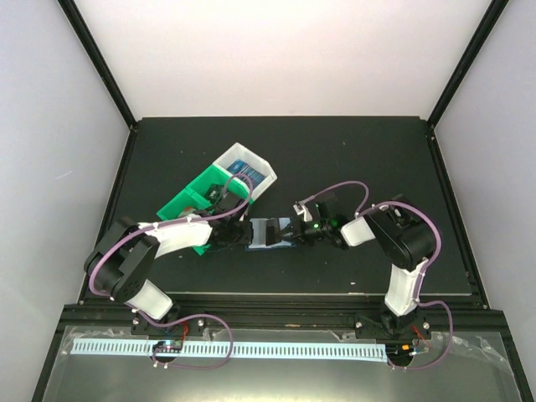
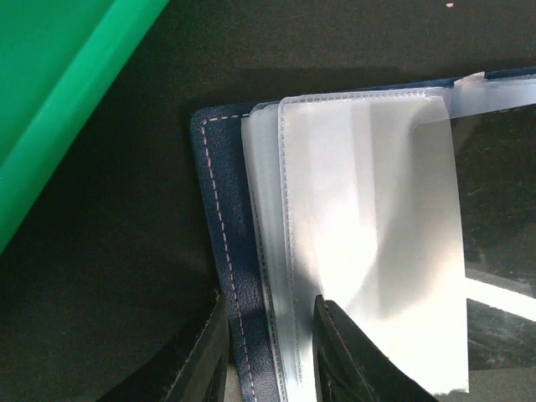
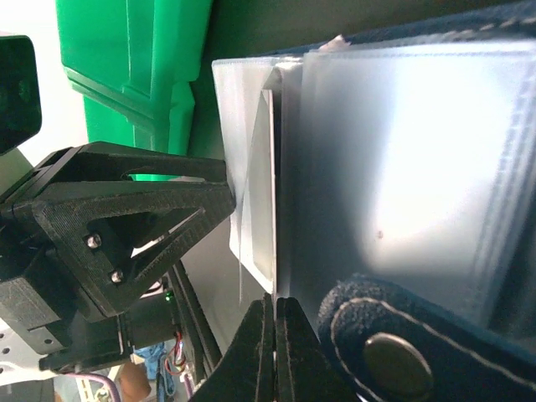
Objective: Put the credit cards into the card holder
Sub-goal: Insert the credit card into the card holder.
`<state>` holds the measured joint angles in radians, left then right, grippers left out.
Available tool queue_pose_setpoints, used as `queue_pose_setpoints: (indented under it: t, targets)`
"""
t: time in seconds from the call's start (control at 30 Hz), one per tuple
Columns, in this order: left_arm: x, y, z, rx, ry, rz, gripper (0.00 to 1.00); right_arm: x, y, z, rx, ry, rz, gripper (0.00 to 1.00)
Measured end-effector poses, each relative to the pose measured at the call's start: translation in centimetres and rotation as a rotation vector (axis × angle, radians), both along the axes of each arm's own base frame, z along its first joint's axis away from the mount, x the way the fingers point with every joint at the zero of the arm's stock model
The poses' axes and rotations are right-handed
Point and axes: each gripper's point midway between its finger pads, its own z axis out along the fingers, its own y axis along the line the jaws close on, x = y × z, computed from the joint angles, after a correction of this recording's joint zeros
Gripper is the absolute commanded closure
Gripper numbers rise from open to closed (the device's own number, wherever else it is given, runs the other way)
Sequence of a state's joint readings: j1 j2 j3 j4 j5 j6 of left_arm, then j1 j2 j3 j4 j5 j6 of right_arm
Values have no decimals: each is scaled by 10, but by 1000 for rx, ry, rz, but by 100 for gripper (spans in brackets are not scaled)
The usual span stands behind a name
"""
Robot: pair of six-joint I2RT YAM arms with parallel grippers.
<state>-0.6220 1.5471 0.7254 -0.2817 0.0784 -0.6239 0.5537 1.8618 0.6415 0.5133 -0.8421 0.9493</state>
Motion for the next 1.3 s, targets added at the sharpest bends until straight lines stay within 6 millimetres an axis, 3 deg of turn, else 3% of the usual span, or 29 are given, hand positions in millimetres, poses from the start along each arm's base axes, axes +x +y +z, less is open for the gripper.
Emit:
queue_pose_setpoints:
  t: [0.4, 0.73, 1.3]
  targets:
    - [-1, -6, 0, 3, -8, -8, 72, -4, 7, 0, 11, 39, -7, 99]
    - [-1, -7, 1, -6, -3, 5, 58, 5, 21, -3, 15, 50, -7, 99]
    - [0, -5, 1, -3, -15, 34, 60, 12, 38, -6, -6, 31, 43, 99]
